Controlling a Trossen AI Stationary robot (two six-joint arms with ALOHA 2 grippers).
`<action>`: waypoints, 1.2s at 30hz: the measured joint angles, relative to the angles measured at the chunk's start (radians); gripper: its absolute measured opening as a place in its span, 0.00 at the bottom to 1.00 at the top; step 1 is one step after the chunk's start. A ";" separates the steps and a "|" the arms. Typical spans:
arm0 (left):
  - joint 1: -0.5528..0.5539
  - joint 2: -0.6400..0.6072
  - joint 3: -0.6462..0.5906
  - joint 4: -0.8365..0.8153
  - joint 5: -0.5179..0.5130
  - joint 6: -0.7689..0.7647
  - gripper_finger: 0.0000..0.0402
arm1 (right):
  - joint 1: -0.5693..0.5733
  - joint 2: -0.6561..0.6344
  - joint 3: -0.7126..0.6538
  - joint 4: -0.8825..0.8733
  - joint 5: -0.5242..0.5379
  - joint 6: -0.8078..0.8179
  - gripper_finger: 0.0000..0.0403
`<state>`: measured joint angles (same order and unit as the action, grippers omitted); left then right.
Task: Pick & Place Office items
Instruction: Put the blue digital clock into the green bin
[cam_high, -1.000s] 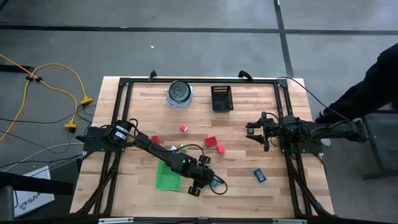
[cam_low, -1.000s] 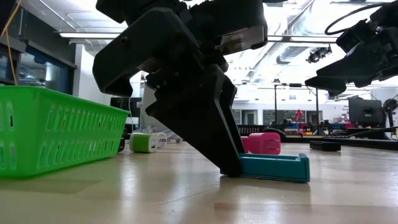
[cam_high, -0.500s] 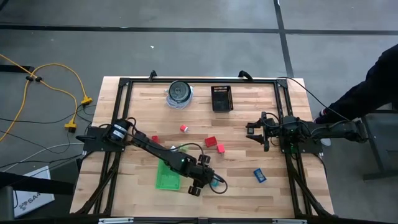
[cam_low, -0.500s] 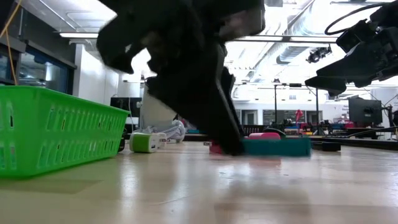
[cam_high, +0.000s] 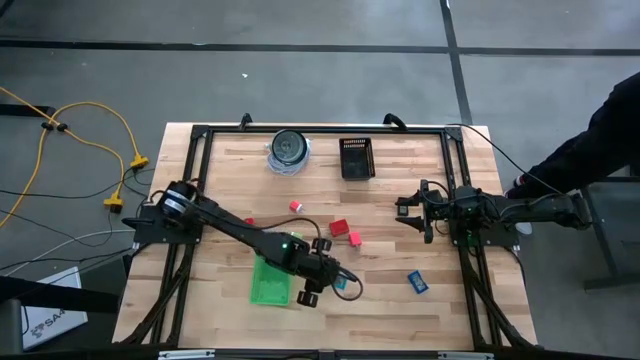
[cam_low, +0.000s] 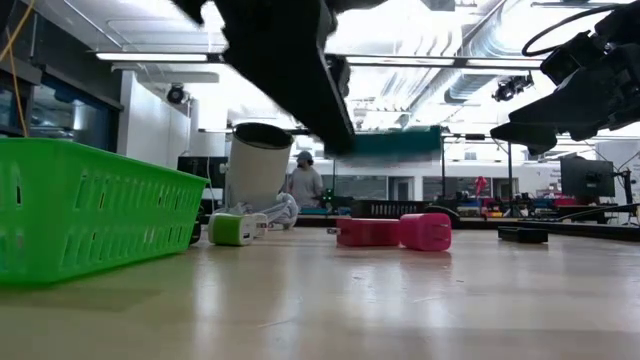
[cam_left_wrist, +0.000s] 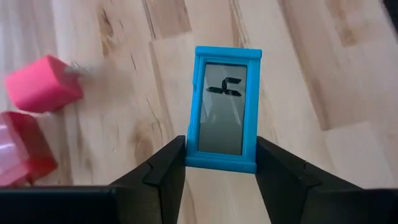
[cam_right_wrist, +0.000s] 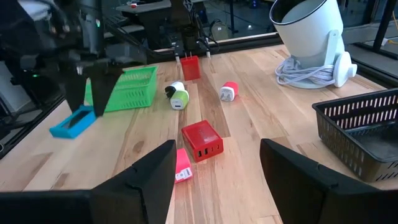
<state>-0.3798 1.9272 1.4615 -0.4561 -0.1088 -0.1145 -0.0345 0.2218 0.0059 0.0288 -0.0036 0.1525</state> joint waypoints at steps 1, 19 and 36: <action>0.000 -0.012 -0.006 -0.004 -0.002 -0.002 0.41 | 0.000 0.000 0.000 0.000 0.000 0.000 0.54; -0.063 -0.341 -0.338 0.060 -0.176 -0.138 0.41 | 0.000 0.000 0.000 -0.001 0.000 0.000 0.54; -0.189 -0.551 -0.566 -0.011 -0.271 -0.370 0.41 | 0.000 0.000 0.000 0.002 0.001 0.000 0.54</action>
<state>-0.5683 1.3765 0.8959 -0.4670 -0.3797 -0.4840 -0.0345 0.2214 0.0057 0.0305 -0.0029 0.1526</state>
